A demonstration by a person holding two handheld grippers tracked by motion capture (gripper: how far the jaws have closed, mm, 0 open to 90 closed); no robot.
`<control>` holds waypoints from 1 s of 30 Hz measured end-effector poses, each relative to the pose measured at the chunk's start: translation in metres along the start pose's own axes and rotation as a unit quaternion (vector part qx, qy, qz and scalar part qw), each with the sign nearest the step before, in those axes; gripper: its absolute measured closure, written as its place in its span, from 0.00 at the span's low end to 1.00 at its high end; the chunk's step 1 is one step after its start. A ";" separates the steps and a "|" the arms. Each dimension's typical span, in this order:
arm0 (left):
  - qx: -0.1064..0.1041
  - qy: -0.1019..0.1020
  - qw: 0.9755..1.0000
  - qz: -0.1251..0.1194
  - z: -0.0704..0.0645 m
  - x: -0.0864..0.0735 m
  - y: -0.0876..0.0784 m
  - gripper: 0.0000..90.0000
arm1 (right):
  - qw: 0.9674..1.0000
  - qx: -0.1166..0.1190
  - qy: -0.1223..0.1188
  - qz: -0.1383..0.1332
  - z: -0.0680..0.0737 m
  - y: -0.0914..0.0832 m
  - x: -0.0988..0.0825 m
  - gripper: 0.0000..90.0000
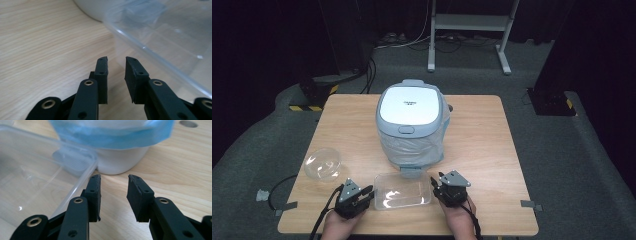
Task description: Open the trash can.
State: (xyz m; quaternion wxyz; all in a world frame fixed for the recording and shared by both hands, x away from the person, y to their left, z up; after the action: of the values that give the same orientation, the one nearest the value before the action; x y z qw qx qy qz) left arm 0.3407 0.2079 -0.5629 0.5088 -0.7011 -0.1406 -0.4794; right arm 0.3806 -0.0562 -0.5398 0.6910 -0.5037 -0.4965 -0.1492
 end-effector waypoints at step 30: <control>0.042 -0.006 0.998 0.055 0.046 -0.020 0.001 0.32 | 0.980 -0.017 0.009 -0.198 -0.004 -0.074 0.099 0.98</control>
State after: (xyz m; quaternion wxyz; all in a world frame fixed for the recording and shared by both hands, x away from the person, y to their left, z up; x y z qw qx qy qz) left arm 0.3554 0.2523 -0.5808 0.5628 -0.6883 -0.1251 -0.4403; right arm 0.3761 -0.0636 -0.4161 0.6435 -0.4063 -0.5772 -0.2961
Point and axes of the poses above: each handheld gripper's, and its own axes: y roughly forward along the jaws, x roughly out of its top, z roughly to its left, the point moved 8 cm from there along y, roughly forward along the jaws, and after that the axes turned 2 degrees about y, right-handed, at the moved point
